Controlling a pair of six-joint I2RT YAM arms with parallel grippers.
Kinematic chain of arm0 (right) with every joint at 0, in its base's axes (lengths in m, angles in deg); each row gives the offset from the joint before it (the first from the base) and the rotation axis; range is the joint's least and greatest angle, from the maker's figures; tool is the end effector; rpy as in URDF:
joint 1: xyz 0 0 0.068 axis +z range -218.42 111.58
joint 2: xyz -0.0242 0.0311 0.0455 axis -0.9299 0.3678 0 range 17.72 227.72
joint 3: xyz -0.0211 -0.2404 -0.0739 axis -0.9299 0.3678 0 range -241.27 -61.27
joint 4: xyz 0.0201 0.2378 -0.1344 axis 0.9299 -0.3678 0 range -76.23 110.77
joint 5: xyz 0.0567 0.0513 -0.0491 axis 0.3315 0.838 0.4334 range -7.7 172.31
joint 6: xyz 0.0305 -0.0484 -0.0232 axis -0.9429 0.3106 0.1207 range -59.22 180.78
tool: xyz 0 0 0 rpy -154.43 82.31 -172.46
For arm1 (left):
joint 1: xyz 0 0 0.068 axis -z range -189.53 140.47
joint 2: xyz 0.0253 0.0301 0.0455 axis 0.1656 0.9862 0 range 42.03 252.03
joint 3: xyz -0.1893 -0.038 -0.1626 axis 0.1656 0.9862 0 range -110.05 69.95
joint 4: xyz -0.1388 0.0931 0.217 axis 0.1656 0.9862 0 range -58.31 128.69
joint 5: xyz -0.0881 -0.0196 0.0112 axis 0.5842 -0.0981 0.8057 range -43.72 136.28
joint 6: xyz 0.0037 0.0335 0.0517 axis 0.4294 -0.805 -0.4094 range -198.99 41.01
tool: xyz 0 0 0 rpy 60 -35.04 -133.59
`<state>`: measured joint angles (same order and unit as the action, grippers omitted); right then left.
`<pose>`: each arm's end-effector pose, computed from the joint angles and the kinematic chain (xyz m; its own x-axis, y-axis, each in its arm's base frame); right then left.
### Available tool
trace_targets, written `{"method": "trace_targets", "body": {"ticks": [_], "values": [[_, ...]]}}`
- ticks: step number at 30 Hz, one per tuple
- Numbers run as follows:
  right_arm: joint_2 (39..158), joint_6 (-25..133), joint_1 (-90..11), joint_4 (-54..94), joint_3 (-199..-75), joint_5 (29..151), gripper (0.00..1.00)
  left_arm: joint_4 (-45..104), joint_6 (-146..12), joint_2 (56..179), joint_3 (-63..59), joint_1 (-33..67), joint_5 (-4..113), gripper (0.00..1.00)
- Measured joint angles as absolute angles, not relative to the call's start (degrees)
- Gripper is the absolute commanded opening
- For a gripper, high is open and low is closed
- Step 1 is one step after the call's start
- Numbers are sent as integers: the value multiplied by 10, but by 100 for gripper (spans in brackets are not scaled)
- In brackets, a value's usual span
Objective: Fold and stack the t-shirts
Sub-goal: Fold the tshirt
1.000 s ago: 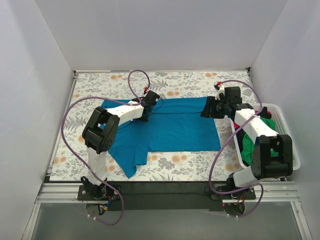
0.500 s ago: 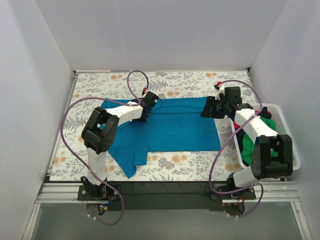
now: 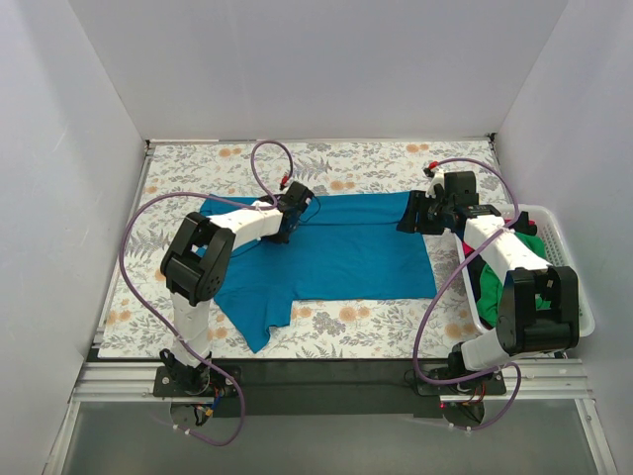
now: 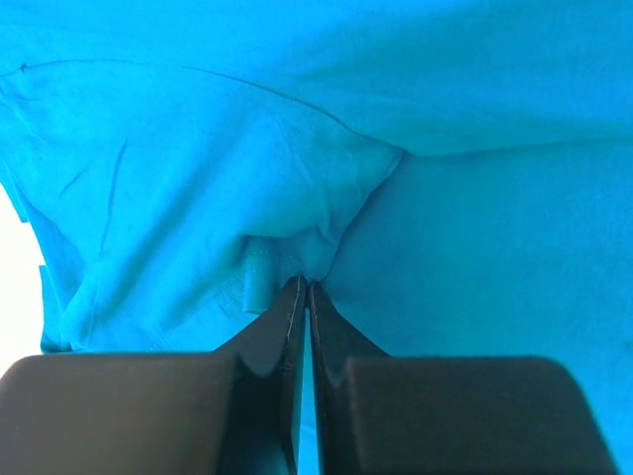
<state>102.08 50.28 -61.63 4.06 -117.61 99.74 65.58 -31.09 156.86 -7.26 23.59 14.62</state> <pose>0.3324 0.0537 0.2035 -0.7462 0.0862 -0.6601 -0.1914 0.9219 0.3368 0.3476 -0.1977 0.1161 -0.7740 -0.2490 -0.5821 -0.3711 0.9234 0.0984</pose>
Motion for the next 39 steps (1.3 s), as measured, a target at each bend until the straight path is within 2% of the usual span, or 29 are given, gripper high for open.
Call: {"method": "trace_targets", "body": {"ticks": [12, 16, 17, 19, 23, 24, 30, 33, 39], "values": [[1021, 503, -616, 41, -1176, 991, 60, 747, -262, 1569, -158, 236, 212, 2], [1021, 503, -616, 41, -1176, 991, 59, 775, -240, 1569, -177, 236, 245, 11], [1021, 503, -616, 41, -1176, 991, 60, 782, -234, 1570, -181, 236, 254, 18], [1021, 503, -616, 41, -1176, 991, 60, 794, -220, 1571, -188, 236, 274, 23], [1021, 505, -616, 41, -1176, 992, 59, 812, -194, 1571, -197, 236, 312, 40], [1021, 507, -616, 41, -1176, 994, 59, 814, -187, 1571, -199, 236, 319, 50], [1027, 518, -603, 41, -1182, 1023, 59, 799, -138, 1546, -177, 221, 344, 75], [1050, 518, -570, 45, -1201, 1049, 59, 773, -105, 1482, -109, 171, 368, 84], [1131, 468, -480, 113, -1243, 1113, 59, 693, -56, 1327, 51, 2, 406, 86]]}}
